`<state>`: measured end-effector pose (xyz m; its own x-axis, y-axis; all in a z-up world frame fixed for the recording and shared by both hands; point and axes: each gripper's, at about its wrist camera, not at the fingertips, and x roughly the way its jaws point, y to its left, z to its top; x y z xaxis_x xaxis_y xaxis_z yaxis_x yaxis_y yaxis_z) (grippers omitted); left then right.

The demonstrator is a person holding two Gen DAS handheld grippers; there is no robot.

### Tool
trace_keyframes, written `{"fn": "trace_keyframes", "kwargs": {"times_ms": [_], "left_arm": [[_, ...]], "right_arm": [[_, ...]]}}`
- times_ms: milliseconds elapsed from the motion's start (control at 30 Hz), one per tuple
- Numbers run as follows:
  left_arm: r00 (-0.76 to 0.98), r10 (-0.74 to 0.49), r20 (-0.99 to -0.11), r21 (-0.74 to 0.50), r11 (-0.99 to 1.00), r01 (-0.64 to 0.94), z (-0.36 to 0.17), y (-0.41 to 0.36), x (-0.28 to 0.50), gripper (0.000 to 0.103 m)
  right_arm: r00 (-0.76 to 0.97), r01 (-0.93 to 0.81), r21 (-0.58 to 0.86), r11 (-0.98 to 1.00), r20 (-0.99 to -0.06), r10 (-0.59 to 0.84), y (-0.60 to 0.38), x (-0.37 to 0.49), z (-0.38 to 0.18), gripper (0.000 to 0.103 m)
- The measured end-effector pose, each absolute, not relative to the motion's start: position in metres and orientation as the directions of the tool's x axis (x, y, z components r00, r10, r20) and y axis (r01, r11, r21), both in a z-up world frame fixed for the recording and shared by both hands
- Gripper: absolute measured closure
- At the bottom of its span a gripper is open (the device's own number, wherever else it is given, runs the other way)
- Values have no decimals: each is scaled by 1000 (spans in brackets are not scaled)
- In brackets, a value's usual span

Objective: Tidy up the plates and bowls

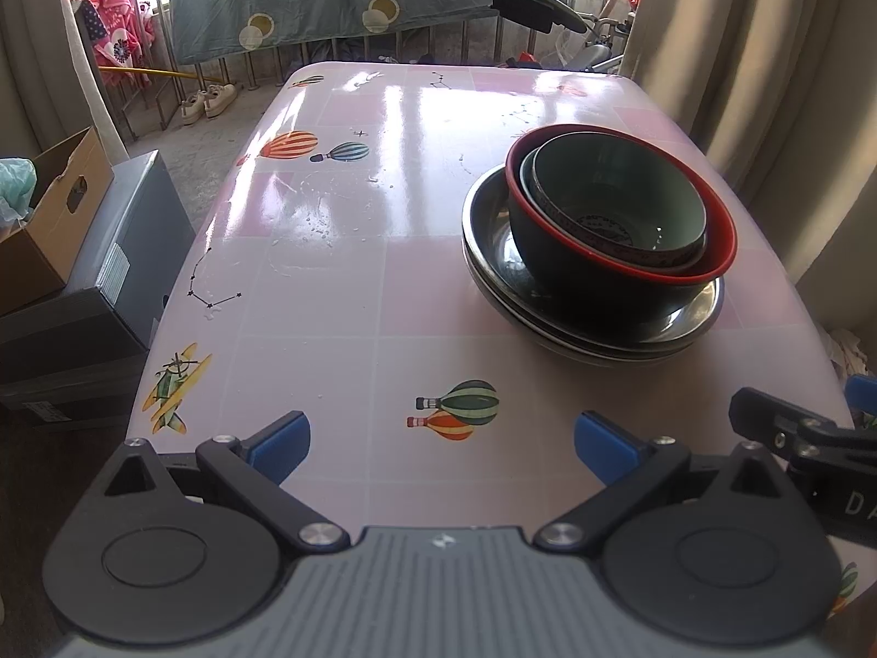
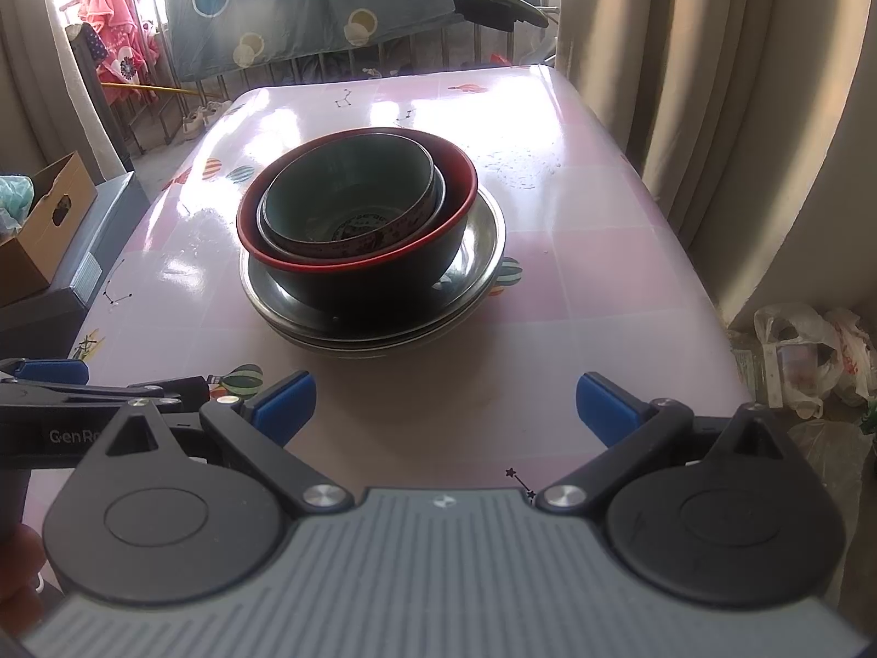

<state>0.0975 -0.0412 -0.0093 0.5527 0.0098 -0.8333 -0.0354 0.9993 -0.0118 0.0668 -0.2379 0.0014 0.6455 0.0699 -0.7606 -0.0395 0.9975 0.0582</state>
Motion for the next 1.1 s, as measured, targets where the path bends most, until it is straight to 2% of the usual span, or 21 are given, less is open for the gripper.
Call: {"fn": "trace_keyframes", "kwargs": {"times_ms": [1100], "left_arm": [[551,9,-834,-13,999,-36,-9,-41,97,0]], "right_arm": [[640,-48,65,997,-764,80,-237,67,-1,1]]}}
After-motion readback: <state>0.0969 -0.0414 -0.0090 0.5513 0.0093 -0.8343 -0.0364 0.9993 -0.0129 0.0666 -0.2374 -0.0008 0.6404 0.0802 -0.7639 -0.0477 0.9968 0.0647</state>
